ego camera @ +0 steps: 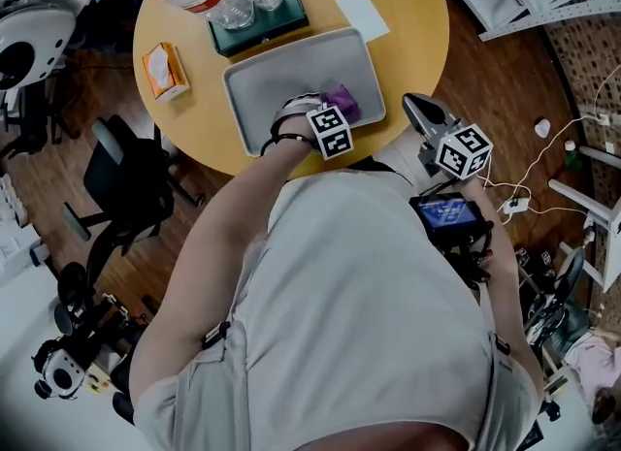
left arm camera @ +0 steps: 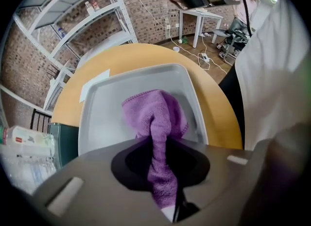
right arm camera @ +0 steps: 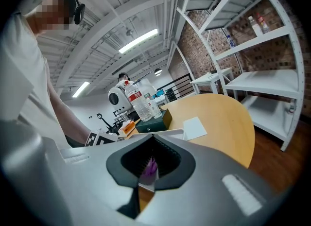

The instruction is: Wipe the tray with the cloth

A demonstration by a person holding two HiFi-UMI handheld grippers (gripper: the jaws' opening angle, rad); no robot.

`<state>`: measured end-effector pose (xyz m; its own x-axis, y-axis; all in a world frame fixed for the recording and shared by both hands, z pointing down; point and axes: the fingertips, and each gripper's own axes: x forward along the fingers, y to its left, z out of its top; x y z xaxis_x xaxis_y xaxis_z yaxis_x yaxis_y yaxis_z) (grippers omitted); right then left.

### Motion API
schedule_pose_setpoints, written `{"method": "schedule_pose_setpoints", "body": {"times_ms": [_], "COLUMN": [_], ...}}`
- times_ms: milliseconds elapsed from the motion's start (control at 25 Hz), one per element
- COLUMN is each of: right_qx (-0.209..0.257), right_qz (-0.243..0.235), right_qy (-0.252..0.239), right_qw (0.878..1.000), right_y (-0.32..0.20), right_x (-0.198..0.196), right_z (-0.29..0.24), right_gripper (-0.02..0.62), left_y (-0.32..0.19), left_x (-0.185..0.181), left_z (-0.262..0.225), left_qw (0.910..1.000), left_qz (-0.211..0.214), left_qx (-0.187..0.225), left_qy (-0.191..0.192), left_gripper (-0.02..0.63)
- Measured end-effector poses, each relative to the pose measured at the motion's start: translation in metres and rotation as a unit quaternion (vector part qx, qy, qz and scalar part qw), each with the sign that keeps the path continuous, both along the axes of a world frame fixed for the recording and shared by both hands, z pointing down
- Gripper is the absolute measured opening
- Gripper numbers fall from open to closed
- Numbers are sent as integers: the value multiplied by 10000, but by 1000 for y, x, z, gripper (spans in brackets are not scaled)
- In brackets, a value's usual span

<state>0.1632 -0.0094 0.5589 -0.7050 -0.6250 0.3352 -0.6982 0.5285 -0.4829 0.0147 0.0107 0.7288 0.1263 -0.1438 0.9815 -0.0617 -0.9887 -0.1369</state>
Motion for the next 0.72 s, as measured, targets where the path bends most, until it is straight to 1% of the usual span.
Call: {"method": "schedule_pose_setpoints", "body": {"times_ms": [120, 200, 320, 520, 600, 720], "right_qx": [-76, -115, -156, -172, -155, -132], "right_qz": [148, 204, 243, 215, 173, 122], "right_qy": [-6, -17, -41, -91, -104, -102], "right_qw": [9999, 9997, 9996, 9996, 9997, 9998], "right_y": [4, 5, 4, 0, -1, -5], "right_x": [16, 24, 34, 37, 35, 36], "right_z": [4, 8, 11, 14, 13, 11], "right_gripper": [3, 3, 3, 3, 3, 3], "left_y": [-5, -8, -11, -18, -21, -35], "left_x": [29, 46, 63, 78, 79, 79], "left_z": [0, 0, 1, 3, 3, 3], "left_qw": [9999, 9998, 9995, 9989, 9986, 9985], "left_qz": [-6, 108, 319, 416, 464, 503], "left_qx": [-75, -74, -22, -126, -166, -101], "left_qy": [84, 123, 36, -175, -193, -211], "left_gripper": [64, 66, 66, 66, 66, 66]}}
